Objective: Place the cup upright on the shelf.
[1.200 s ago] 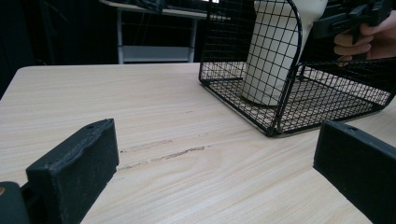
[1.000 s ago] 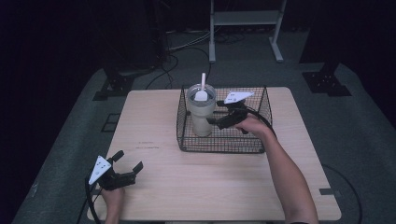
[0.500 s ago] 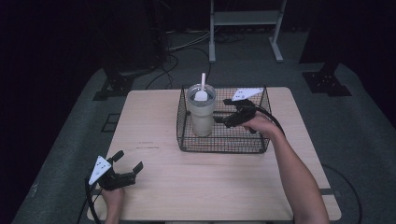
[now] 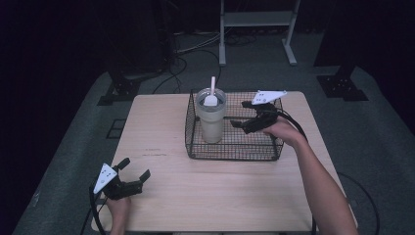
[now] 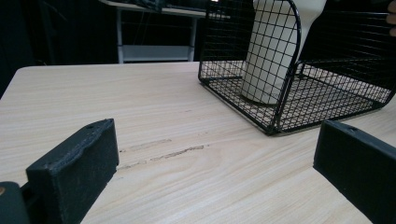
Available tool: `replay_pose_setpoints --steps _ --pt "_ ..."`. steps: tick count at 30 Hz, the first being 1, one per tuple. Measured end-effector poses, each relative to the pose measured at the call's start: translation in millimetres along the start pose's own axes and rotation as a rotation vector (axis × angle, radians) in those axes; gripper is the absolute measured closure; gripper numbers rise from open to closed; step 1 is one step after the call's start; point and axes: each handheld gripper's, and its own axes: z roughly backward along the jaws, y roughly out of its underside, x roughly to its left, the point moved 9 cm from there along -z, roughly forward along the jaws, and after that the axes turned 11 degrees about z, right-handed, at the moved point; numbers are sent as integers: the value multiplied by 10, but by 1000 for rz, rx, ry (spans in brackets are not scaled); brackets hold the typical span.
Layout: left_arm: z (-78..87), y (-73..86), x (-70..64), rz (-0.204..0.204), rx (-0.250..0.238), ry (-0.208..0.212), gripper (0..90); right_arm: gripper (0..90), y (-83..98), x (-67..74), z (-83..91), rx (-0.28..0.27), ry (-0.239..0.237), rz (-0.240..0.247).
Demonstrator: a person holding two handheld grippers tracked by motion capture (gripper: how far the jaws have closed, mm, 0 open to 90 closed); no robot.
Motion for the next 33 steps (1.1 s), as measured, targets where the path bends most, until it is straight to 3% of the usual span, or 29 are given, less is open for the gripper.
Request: replay_pose_setpoints --steps 6,11,27,33 --pt "-3 0 4 1 1 -2 0 90 -56 82 107 -6 -7 20" --pt "-5 0 3 -1 0 -2 0 90 -53 134 226 -9 14 37" --pt "-7 -1 4 -2 0 -5 0 91 13 327 489 -22 3 17" --pt "-12 1 -1 1 0 -6 0 90 73 384 558 1 -3 11"
